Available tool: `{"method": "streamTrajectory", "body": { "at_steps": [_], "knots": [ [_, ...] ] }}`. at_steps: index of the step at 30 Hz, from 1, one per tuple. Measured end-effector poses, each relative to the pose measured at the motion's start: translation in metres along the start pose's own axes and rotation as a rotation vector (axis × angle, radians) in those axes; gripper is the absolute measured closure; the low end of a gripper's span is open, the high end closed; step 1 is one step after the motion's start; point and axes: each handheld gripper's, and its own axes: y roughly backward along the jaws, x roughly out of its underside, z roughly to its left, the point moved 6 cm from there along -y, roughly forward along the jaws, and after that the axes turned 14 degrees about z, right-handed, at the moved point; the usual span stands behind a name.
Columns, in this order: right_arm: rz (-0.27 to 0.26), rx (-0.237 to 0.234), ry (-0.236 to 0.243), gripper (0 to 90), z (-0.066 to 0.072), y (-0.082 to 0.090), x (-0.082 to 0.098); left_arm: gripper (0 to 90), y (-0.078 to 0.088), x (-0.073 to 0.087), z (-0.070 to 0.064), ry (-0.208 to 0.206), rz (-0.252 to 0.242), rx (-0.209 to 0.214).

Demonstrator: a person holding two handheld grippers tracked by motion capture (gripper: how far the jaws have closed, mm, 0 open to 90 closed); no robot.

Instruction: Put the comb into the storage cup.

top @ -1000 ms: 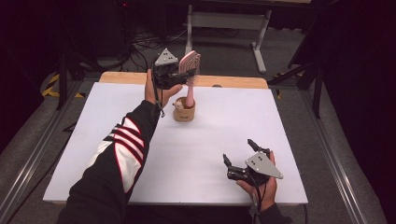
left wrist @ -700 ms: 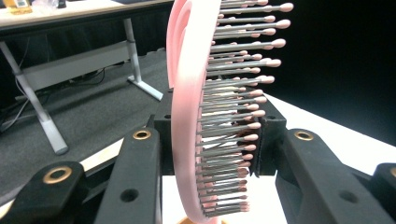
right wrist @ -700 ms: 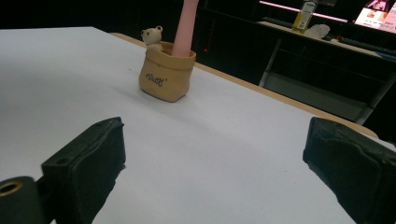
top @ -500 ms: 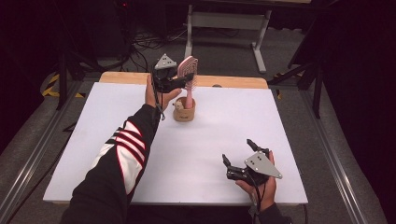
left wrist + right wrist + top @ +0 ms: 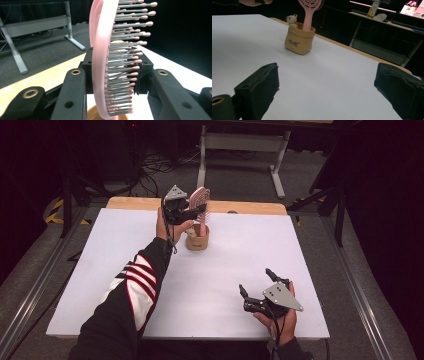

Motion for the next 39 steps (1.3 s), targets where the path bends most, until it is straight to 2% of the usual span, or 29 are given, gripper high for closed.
{"method": "streamTrajectory", "body": {
  "at_steps": [6,10,22,25,30,32,39],
  "knots": [
    [0.0,0.001,0.002,6.5,0.0,0.0,0.0,63.5,-0.003,0.006,0.0,0.005,0.013,0.006],
    [0.004,-0.001,0.004,6.5,0.001,0.0,0.0,63.4,-0.003,0.009,0.0,0.016,0.004,0.02],
    [0.016,-0.012,0.021,6.5,0.005,-0.004,0.002,63.0,-0.003,0.01,0.004,0.019,0.009,0.016],
    [0.02,-0.022,0.026,6.5,0.006,-0.005,0.002,62.1,-0.002,0.01,0.008,0.021,0.014,-0.008],
    [0.023,-0.027,0.031,6.5,0.007,-0.005,0.002,61.4,-0.001,0.013,0.014,0.049,0.01,-0.005],
    [0.025,-0.026,0.031,6.5,0.007,-0.005,0.003,60.6,-0.001,0.013,0.016,0.049,0.015,-0.024],
    [0.029,-0.027,0.033,6.5,0.007,-0.006,0.003,58.5,0.0,0.016,0.024,0.065,0.021,-0.042]
  ]
}}
